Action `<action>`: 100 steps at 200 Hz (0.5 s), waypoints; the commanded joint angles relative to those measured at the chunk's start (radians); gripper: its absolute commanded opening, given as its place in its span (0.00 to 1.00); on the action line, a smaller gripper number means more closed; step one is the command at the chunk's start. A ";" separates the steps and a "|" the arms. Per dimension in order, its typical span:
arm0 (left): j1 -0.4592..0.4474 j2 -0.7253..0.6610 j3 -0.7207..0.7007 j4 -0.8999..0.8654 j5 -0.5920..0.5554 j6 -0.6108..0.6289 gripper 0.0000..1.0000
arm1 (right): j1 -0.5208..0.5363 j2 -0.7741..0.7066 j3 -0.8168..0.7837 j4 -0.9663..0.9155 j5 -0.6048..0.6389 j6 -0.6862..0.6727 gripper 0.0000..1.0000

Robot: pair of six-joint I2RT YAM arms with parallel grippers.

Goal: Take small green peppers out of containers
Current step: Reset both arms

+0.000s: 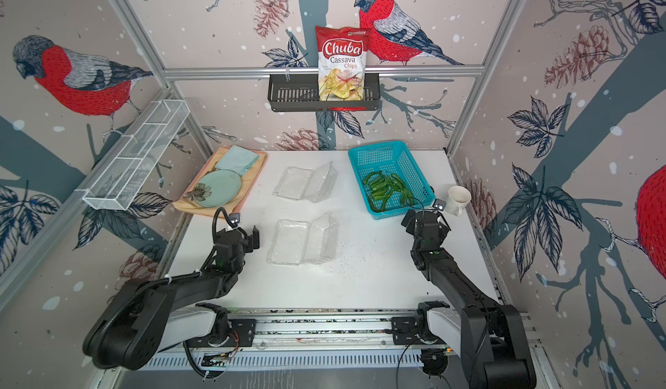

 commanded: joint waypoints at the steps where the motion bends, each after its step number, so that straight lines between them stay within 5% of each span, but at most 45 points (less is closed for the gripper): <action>1: 0.087 0.179 -0.027 0.574 0.188 0.034 1.00 | -0.014 0.104 -0.008 0.290 -0.017 -0.150 0.99; 11: 0.109 0.306 -0.006 0.750 0.220 0.056 0.99 | -0.017 0.183 -0.007 0.328 -0.007 -0.168 0.99; 27: 0.115 0.167 0.090 0.341 0.246 0.017 1.00 | -0.017 0.276 -0.001 0.435 0.013 -0.187 1.00; 43: 0.120 0.230 0.116 0.390 0.254 0.044 0.99 | -0.016 0.352 0.021 0.554 -0.026 -0.280 0.99; 63: 0.125 0.211 0.137 0.314 0.242 0.016 0.99 | -0.030 0.404 0.050 0.541 0.026 -0.238 0.99; 77: 0.124 0.206 0.136 0.311 0.238 0.017 0.99 | -0.016 0.359 -0.069 0.723 0.063 -0.241 1.00; 100: 0.126 0.207 0.142 0.300 0.241 0.015 0.99 | -0.050 0.428 -0.212 1.072 -0.060 -0.269 1.00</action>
